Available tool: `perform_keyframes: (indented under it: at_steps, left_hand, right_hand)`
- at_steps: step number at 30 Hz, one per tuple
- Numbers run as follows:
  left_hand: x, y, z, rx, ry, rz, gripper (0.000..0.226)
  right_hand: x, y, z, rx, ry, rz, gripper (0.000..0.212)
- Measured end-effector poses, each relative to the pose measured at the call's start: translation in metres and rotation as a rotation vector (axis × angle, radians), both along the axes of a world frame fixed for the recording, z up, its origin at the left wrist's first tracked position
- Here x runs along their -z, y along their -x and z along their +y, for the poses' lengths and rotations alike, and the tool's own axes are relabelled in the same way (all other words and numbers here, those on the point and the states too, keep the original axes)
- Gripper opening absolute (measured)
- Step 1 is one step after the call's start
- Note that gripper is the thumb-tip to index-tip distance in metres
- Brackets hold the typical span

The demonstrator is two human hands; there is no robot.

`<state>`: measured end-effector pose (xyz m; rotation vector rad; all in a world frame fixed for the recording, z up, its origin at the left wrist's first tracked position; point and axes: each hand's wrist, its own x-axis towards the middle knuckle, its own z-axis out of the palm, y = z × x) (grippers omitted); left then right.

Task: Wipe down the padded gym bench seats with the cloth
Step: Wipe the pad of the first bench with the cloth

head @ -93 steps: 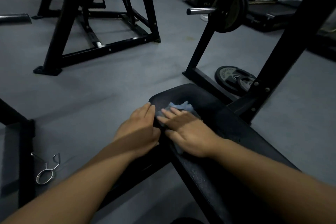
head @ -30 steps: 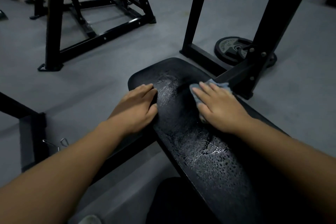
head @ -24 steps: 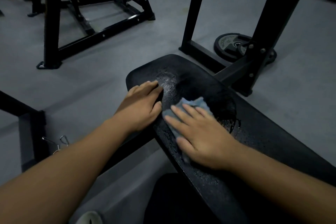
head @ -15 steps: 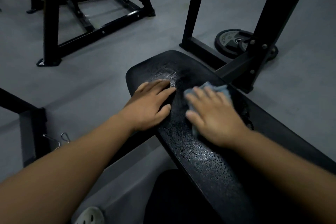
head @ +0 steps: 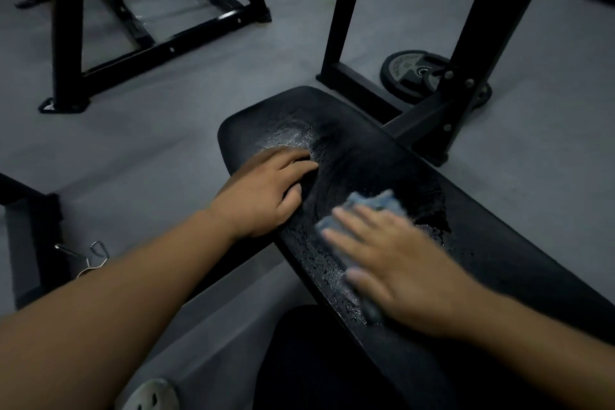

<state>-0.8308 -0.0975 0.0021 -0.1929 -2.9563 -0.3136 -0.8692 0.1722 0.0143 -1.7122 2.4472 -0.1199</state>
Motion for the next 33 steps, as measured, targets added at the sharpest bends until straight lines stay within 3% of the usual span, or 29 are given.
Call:
perform_keyframes:
  at_steps: [3,5,10,11,13,16,18,21,23,28,33]
  left_hand:
    - [-0.001,0.000,0.001,-0.011,0.021,-0.018,0.052]
    - [-0.001,-0.001,0.003,-0.013,0.022,-0.043,0.054]
    - [0.001,-0.003,0.004,-0.023,0.046,-0.080,0.058]
    - [0.000,-0.003,0.006,-0.034,0.046,-0.088,0.059]
    - [0.000,-0.003,0.011,-0.054,0.049,-0.089,0.061]
    - [0.000,0.000,0.015,-0.061,0.051,-0.083,0.058]
    - [0.000,0.003,0.014,-0.054,0.047,-0.109,0.060]
    - [-0.001,0.002,0.012,-0.020,0.060,-0.164,0.066]
    - [-0.002,-0.001,0.012,-0.001,0.065,-0.178,0.070]
    - [-0.006,0.029,0.031,0.123,0.062,-0.159,0.072]
    - [0.001,0.040,0.027,0.177,-0.016,-0.112,0.066]
  right_hand:
    - [0.004,0.066,-0.009,0.354,0.033,0.087,0.073]
    - [0.005,0.054,-0.043,0.490,0.018,0.100,0.078]
    - [-0.002,-0.034,-0.001,0.006,0.001,0.005,0.061]
    - [0.001,-0.016,0.013,0.015,-0.017,0.036,0.061]
    - [0.003,0.036,0.022,0.238,-0.007,0.093,0.068]
    - [0.004,0.057,-0.023,0.508,0.001,0.105,0.082]
    - [0.007,0.013,-0.040,0.355,0.019,0.089,0.077]
    - [0.000,-0.042,0.000,0.074,0.020,-0.032,0.062]
    - [0.002,-0.020,0.025,0.128,0.001,-0.020,0.062]
    - [0.004,0.048,-0.039,0.634,-0.016,0.100,0.081]
    - [0.000,-0.040,0.000,0.350,-0.045,-0.022,0.066]
